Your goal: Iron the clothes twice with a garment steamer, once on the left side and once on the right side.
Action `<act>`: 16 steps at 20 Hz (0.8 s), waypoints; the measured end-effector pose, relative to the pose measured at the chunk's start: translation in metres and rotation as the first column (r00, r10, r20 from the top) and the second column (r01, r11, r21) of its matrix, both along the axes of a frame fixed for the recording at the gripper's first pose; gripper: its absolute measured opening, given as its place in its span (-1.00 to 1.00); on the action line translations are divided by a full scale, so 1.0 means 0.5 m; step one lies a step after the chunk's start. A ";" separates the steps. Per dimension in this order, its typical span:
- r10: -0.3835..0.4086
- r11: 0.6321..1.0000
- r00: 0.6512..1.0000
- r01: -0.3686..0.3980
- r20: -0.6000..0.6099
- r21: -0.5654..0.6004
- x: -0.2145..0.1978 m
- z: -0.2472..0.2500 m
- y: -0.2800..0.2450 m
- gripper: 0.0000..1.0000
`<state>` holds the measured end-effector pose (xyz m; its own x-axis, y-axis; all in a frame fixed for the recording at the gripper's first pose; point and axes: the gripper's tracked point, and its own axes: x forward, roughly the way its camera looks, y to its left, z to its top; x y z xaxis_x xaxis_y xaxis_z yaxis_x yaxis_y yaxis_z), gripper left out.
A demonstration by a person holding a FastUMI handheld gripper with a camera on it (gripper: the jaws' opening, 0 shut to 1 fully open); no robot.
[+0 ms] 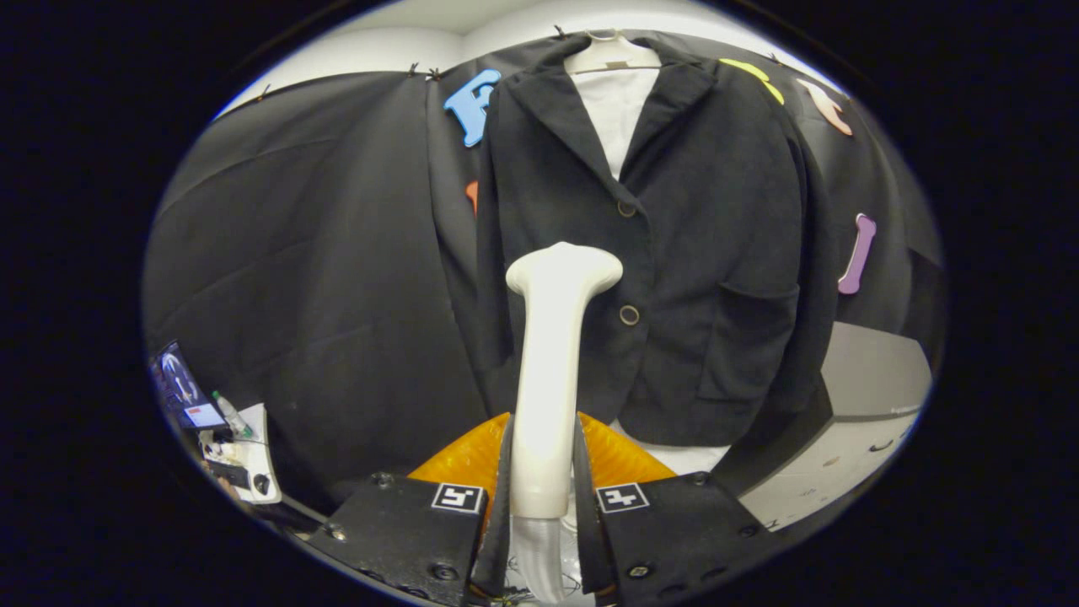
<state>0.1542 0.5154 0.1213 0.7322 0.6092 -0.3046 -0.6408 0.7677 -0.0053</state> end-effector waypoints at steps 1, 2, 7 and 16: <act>0.000 1.000 1.000 0.000 -0.008 -0.005 -0.001 -0.012 -0.004 -0.29; -0.001 1.000 1.000 0.001 -0.017 -0.009 -0.002 -0.024 -0.007 -0.29; -0.011 0.999 0.998 0.009 -0.069 -0.033 -0.011 -0.081 -0.030 -0.29; -0.030 0.999 0.996 0.031 -0.083 0.013 -0.041 -0.072 -0.127 -0.29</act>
<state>0.1339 0.4519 0.0855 0.7228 0.5919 -0.3567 -0.6151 0.7863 0.0582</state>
